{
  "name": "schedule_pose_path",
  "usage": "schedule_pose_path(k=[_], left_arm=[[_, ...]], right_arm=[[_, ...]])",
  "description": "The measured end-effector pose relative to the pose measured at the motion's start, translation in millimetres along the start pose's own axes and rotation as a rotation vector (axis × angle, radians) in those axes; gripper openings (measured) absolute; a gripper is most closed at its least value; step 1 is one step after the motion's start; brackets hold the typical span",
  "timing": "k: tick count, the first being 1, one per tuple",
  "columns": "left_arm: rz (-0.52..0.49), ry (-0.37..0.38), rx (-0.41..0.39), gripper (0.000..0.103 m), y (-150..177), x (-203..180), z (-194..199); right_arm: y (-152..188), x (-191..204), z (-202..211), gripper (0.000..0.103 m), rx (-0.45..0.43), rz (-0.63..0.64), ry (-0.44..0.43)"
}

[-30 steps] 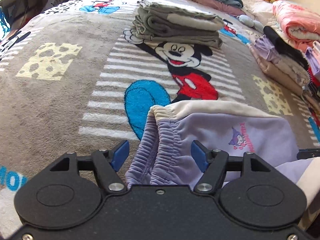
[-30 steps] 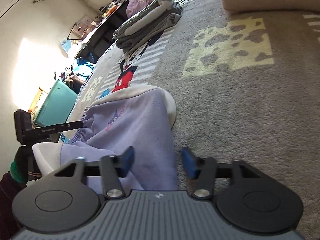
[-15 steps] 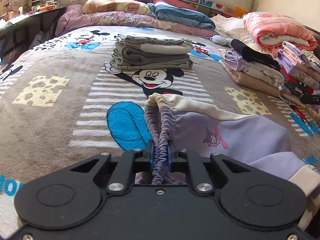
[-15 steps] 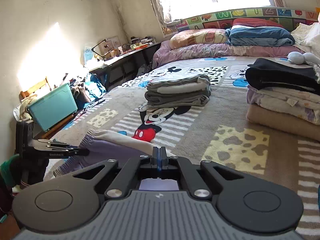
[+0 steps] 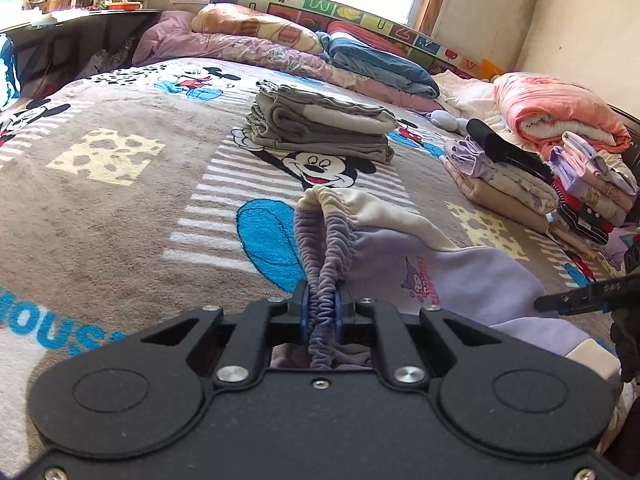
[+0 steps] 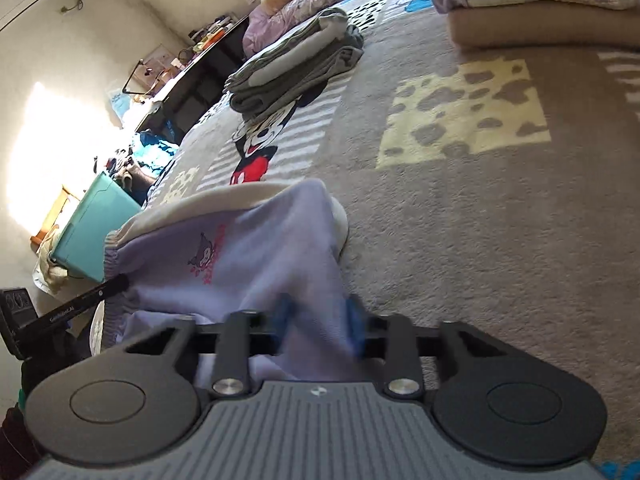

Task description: Fold clothes

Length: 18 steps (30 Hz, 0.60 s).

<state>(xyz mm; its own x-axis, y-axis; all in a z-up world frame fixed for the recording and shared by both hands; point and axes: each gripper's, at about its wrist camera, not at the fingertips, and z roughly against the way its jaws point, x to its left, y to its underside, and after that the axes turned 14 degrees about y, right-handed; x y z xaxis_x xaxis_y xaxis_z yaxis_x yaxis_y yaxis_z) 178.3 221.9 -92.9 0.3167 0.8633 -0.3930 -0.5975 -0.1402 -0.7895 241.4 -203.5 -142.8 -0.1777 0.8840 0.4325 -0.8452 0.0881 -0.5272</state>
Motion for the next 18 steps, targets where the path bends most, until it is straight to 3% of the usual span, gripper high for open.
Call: schedule_pose_path(k=[5, 10, 12, 15, 18], left_arm=[[-0.005, 0.023, -0.013, 0.009, -1.0, -2.6, 1.7], [0.022, 0.044, -0.037, 0.009, 6.4, 3.2, 10.1], [0.05, 0.053, -0.051, 0.009, 10.2, 8.3, 14.8], [0.083, 0.047, -0.056, 0.009, 15.4, 15.9, 19.1], [0.127, 0.029, -0.049, 0.009, 21.9, 25.2, 20.9]], right_arm=[[6.2, 28.6, 28.6, 0.007, -0.154, 0.092, 0.073], [2.7, 82.9, 63.0, 0.006, -0.31, 0.305, 0.158], [12.6, 110.0, 70.3, 0.006, -0.37, 0.465, 0.226], [46.9, 158.6, 71.6, 0.006, -0.446, 0.808, 0.328], [86.4, 189.4, 53.7, 0.006, -0.435, 1.053, 0.373]])
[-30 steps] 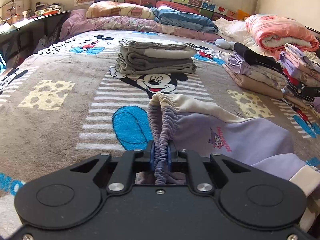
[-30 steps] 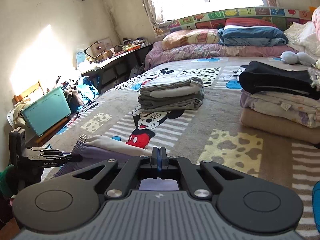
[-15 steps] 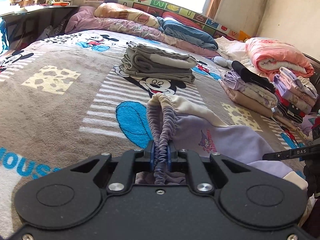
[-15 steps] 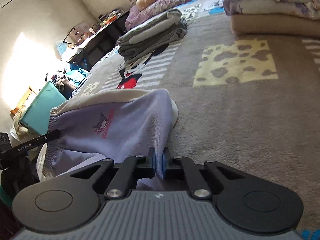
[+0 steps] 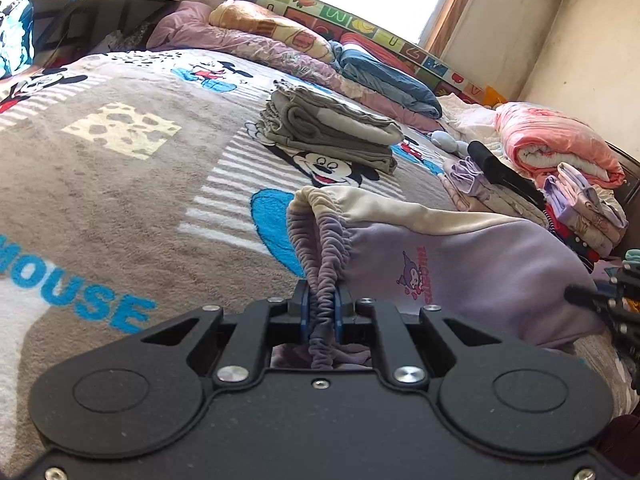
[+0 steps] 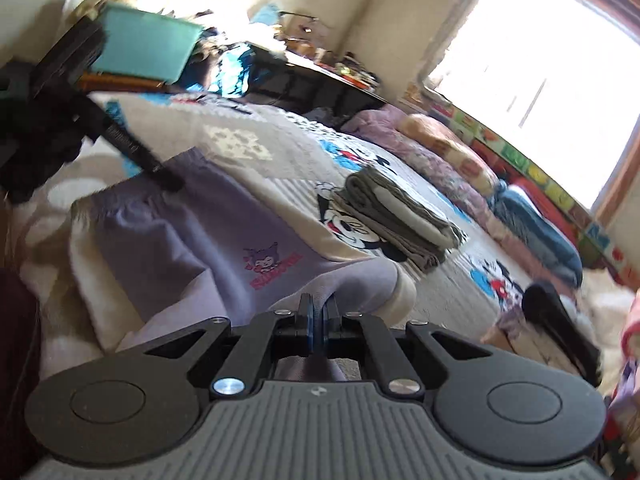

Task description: Fold clothes

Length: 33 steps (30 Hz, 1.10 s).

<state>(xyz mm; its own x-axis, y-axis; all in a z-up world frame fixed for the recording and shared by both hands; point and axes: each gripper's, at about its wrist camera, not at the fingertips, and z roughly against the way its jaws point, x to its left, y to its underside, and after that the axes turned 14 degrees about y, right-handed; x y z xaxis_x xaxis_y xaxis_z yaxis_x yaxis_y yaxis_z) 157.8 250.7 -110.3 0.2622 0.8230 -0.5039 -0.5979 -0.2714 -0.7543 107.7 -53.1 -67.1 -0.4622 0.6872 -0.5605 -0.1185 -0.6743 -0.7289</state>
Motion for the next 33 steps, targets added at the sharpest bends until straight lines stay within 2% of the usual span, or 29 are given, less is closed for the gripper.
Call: schedule_pose_path(k=[4, 6, 9, 15, 18, 19, 20, 23, 25, 29, 33], left_arm=[[0.042, -0.025, 0.015, 0.009, 7.0, 9.2, 2.3], [0.05, -0.032, 0.021, 0.009, 9.8, 10.9, 3.1], [0.057, -0.04, 0.026, 0.009, 12.3, 12.6, 3.3], [0.074, -0.052, 0.031, 0.009, 15.0, 16.4, 0.8], [0.08, -0.053, 0.031, 0.009, 15.8, 18.1, 1.2], [0.082, -0.053, 0.031, 0.009, 16.2, 18.6, 1.3], [0.085, -0.053, 0.032, 0.01, 16.6, 19.3, 1.4], [0.097, -0.051, 0.033, 0.01, 17.4, 21.6, 0.9], [0.102, -0.05, 0.032, 0.01, 17.8, 22.2, 0.7], [0.106, -0.051, 0.031, 0.01, 19.4, 21.9, -0.3], [0.113, -0.05, 0.033, 0.01, 21.2, 22.7, -0.6]], right_arm=[[1.7, 62.3, -5.8, 0.008, 0.041, 0.211, -0.064], [7.1, 82.8, -14.8, 0.015, 0.091, 0.244, -0.115], [5.6, 95.3, -21.5, 0.016, 0.11, 0.209, -0.154], [-1.2, 71.0, -24.2, 0.017, 0.168, 0.028, -0.225], [-0.8, 48.5, -10.0, 0.032, 0.178, -0.111, -0.302], [-1.2, 39.8, -2.8, 0.043, 0.166, -0.154, -0.331], [-1.1, 29.7, 4.9, 0.049, 0.15, -0.206, -0.358], [4.3, -4.5, 17.6, 0.051, 0.132, -0.389, -0.425], [15.0, -28.1, 15.0, 0.053, 0.146, -0.516, -0.407], [49.3, -68.4, -19.7, 0.054, 0.248, -0.773, -0.323], [78.9, -76.4, -67.7, 0.062, 0.4, -0.96, -0.398]])
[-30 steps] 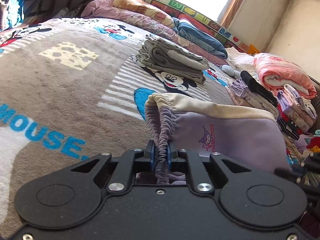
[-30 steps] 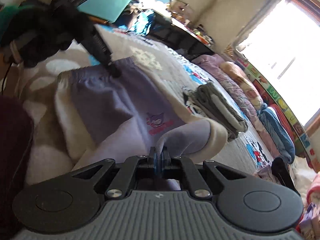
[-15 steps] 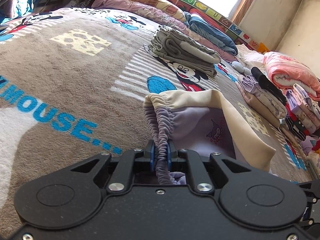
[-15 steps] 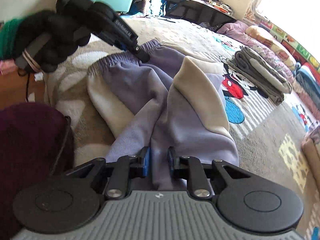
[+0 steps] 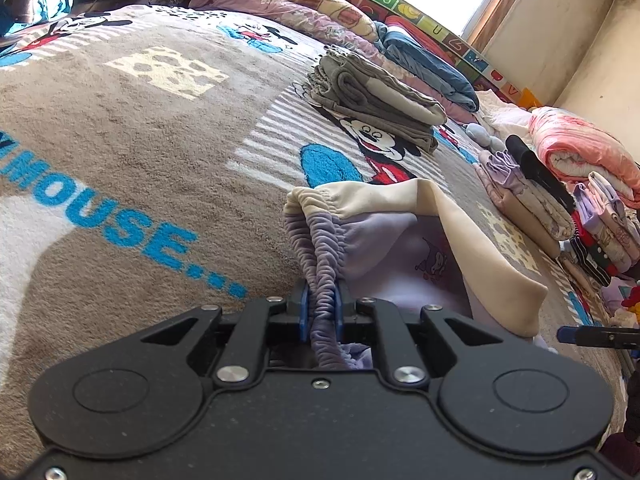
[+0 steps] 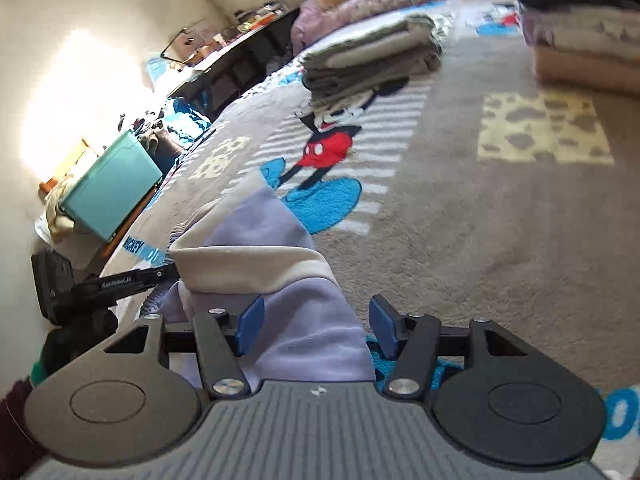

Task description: Fold clothes

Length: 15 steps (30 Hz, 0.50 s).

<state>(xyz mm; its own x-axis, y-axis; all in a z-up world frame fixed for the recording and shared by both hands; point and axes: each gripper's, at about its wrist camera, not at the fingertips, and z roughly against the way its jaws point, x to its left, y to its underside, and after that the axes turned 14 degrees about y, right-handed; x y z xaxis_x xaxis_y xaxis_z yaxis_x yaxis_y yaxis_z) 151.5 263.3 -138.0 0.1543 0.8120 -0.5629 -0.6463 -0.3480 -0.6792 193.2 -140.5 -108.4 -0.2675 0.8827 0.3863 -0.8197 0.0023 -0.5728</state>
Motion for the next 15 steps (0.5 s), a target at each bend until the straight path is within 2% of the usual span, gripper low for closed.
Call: schedule_pose_path(k=[1, 3, 4, 10, 11, 15], left_arm=[[0.002, 0.001, 0.0, 0.01, 0.3, 0.2, 0.1], [0.003, 0.001, 0.001, 0.01, 0.5, 0.0, 0.4], [0.003, 0.001, 0.001, 0.01, 0.5, 0.1, 0.4], [-0.002, 0.0, 0.006, 0.01, 0.9, 0.9, -1.0], [-0.004, -0.002, 0.007, 0.01, 0.9, 0.6, -1.3], [-0.007, -0.011, 0.01, 0.01, 0.9, -1.5, -2.4]], right_arm=[[-0.6, -5.0, -10.7, 0.061, 0.03, -0.03, -0.012], [2.6, -5.9, -26.2, 0.036, 0.059, -0.051, -0.054], [5.1, -5.0, -31.1, 0.02, 0.062, -0.058, -0.076], [10.5, -3.5, -2.8, 0.013, -0.09, -0.064, -0.069], [8.1, -6.6, 3.7, 0.009, -0.111, -0.069, -0.072], [-1.0, -23.4, 28.0, 0.008, -0.179, -0.094, -0.049]])
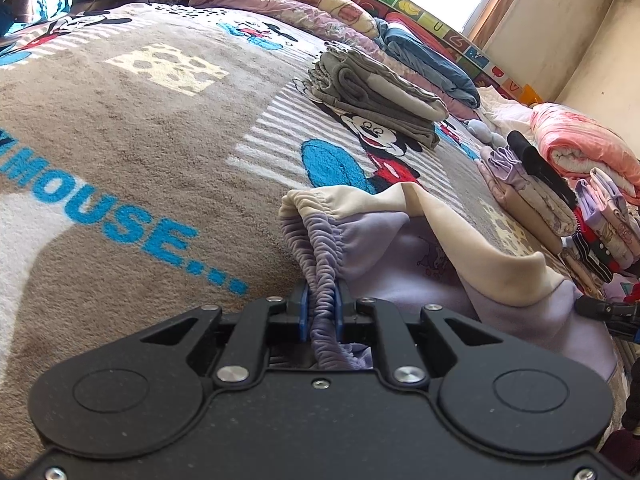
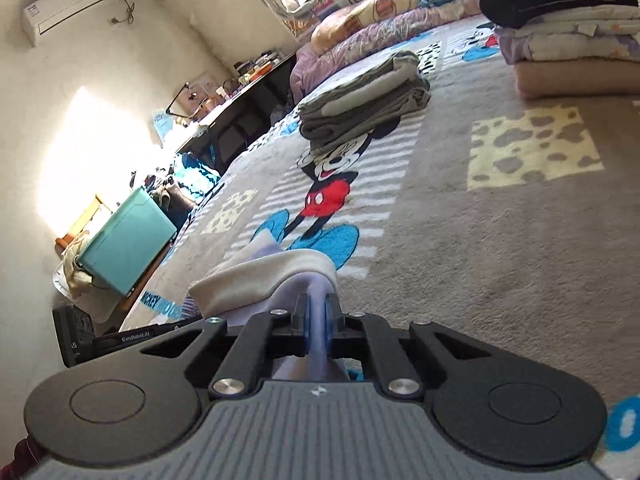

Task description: Fold clothes

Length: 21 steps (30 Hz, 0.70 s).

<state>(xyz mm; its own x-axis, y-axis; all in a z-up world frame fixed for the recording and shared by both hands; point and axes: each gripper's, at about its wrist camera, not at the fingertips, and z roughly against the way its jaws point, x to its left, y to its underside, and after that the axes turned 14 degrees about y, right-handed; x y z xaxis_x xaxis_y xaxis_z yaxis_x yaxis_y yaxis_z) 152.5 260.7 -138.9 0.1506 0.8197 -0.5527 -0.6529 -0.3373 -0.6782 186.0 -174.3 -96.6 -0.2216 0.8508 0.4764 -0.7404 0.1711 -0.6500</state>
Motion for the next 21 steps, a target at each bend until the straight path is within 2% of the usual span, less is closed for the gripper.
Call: schedule_pose_path(k=[1, 6, 7, 9, 10, 11, 13, 15, 16, 18, 19, 21], left_arm=[[0.0, -0.002, 0.0, 0.01, 0.0, -0.3, -0.1], [-0.001, -0.013, 0.004, 0.01, 0.0, -2.8, -1.4], [0.001, -0.015, 0.004, 0.01, 0.1, -3.0, -1.8], [0.004, -0.018, 0.004, 0.01, 0.6, -3.2, -2.3], [0.005, -0.02, 0.005, 0.01, 0.8, -3.1, -2.5], [0.008, -0.022, 0.005, 0.01, 1.2, -3.2, -2.4], [0.011, -0.024, 0.007, 0.01, 1.4, -3.7, -2.2], [0.011, -0.028, 0.011, 0.01, 1.4, -4.7, -2.4], [0.012, -0.031, 0.013, 0.01, 1.2, -5.0, -2.5], [0.013, -0.035, 0.016, 0.01, 0.5, -5.5, -2.7], [0.013, -0.037, 0.018, 0.01, 0.1, -6.0, -3.2], [0.011, -0.04, 0.021, 0.01, -0.3, -6.5, -3.3]], right_arm=[[-4.1, -4.4, 6.5, 0.004, -0.023, 0.001, 0.017], [-24.6, -32.5, 32.7, 0.004, -0.1, -0.001, 0.114], [-25.9, -39.8, 32.4, 0.005, -0.088, -0.016, 0.126], [-25.0, -51.8, 23.2, 0.011, -0.031, -0.081, 0.083], [-21.9, -53.5, 16.4, 0.023, -0.003, -0.108, 0.054], [-19.0, -53.6, 10.0, 0.045, 0.018, -0.127, 0.025], [-14.1, -43.7, -5.2, 0.07, 0.057, -0.12, -0.022], [-6.8, -26.1, -25.8, 0.07, 0.122, -0.067, -0.02], [-2.7, -16.0, -36.9, 0.067, 0.159, -0.031, -0.009], [6.2, 0.0, -47.9, 0.038, 0.197, 0.033, 0.003], [10.3, 4.6, -50.9, 0.018, 0.197, 0.06, -0.003], [15.4, 10.9, -43.4, 0.015, 0.144, 0.095, 0.005]])
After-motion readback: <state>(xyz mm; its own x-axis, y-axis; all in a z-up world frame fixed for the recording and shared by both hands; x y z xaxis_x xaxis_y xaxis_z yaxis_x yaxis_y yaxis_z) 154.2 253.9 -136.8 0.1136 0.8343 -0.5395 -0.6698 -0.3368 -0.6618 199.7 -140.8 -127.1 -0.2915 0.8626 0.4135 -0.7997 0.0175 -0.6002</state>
